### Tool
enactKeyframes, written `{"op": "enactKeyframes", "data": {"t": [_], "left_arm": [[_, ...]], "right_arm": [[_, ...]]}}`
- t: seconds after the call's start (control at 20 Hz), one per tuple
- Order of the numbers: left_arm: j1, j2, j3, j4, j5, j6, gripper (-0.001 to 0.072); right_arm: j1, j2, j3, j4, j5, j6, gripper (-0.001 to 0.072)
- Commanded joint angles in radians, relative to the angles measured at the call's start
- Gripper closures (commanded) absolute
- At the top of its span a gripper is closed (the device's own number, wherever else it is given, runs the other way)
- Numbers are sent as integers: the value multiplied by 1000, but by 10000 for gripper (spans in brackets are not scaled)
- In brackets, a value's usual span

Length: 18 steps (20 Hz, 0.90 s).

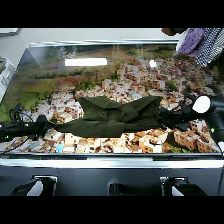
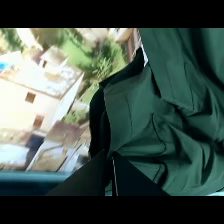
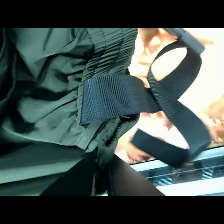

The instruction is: Fold the clothes and pants, and hang the long-sleeved shirts on hangers.

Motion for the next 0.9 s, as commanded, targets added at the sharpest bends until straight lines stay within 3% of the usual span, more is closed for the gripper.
{"op": "enactKeyframes", "data": {"t": [0.0, 0.25, 0.3, 0.4, 0.45, 0.5, 0.55, 0.6, 0.65, 0.85], "left_arm": [[8, 0, 17, 26, -86, 0, 697], [-41, -8, -55, 26, -46, 0, 693], [-66, -8, -82, 26, -30, 0, 646], [-112, -6, -141, 26, 25, 0, 376], [-122, -6, -156, 26, 53, 5, 255], [-123, -6, -159, 25, 77, 21, 194], [-121, -5, -153, 25, 109, 27, 181], [-122, -5, -146, 24, 145, 27, 181], [-122, -5, -140, 8, 186, 27, 181], [-122, -12, -139, -164, 319, 120, 181]], "right_arm": [[0, 7, -1, -46, -26, -4, 664], [1, -92, -3, 0, -35, -20, 657], [1, -118, -3, 8, -16, -37, 628], [0, -152, -4, 10, 30, -71, 598], [0, -156, -10, 10, 45, -88, 531], [0, -156, -13, 10, 63, -107, 445], [0, -155, -12, 10, 84, -121, 390], [0, -155, -12, 4, 97, -122, 268], [0, -155, -12, 4, 96, -125, 226], [0, -152, 23, 3, 30, -139, 216]]}}
